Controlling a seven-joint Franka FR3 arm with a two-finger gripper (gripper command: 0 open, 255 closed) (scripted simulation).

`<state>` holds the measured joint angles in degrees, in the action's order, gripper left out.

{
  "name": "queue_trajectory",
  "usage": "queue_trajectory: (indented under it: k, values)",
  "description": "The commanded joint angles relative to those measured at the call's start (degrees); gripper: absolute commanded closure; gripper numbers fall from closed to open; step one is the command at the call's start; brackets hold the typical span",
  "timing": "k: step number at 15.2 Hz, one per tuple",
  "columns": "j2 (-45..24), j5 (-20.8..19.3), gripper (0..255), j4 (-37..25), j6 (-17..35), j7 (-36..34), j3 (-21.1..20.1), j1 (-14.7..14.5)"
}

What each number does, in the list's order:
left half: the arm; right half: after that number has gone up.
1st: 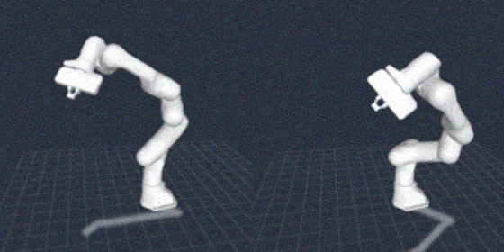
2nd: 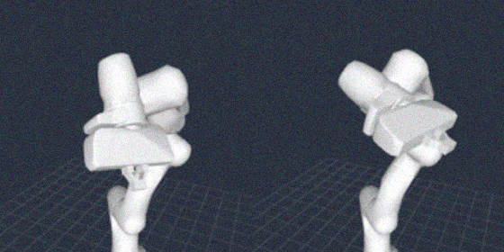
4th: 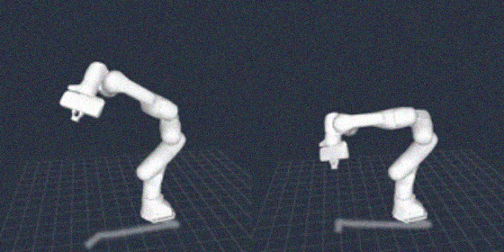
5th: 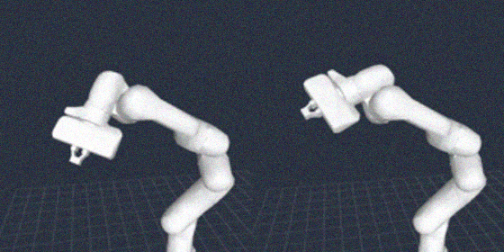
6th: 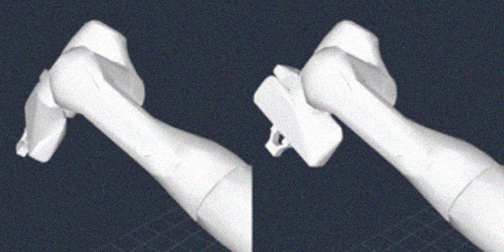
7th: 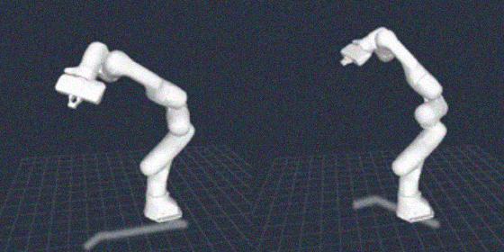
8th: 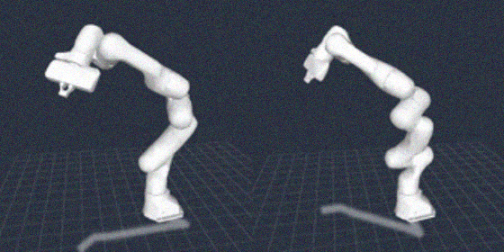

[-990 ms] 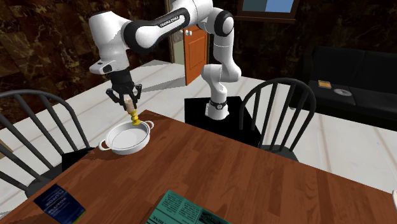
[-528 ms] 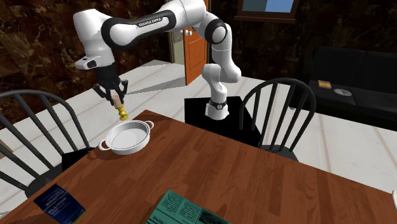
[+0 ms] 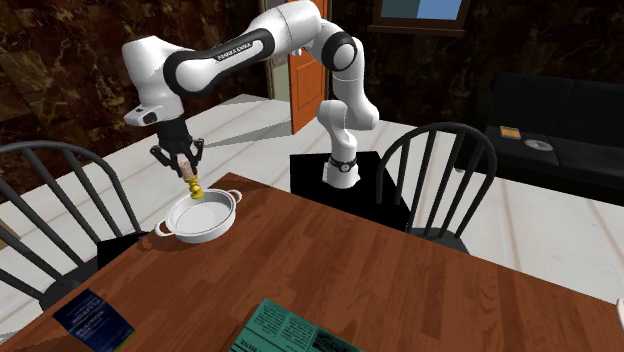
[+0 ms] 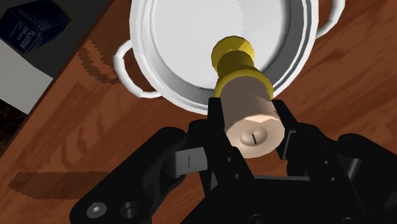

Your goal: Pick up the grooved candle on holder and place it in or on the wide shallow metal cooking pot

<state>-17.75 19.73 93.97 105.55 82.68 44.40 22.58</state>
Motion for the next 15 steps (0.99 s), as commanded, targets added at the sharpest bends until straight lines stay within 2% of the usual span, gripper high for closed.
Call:
queue_trajectory:
  k: [1,11,15]
  values:
    - [-0.07,0.17,255,1.31,1.37,0.13,-0.13,-0.23]
    - [-2.23,2.4,255,6.43,7.84,2.19,-1.09,0.02]
    - [-2.23,2.4,255,6.43,7.84,2.19,-1.09,0.02]
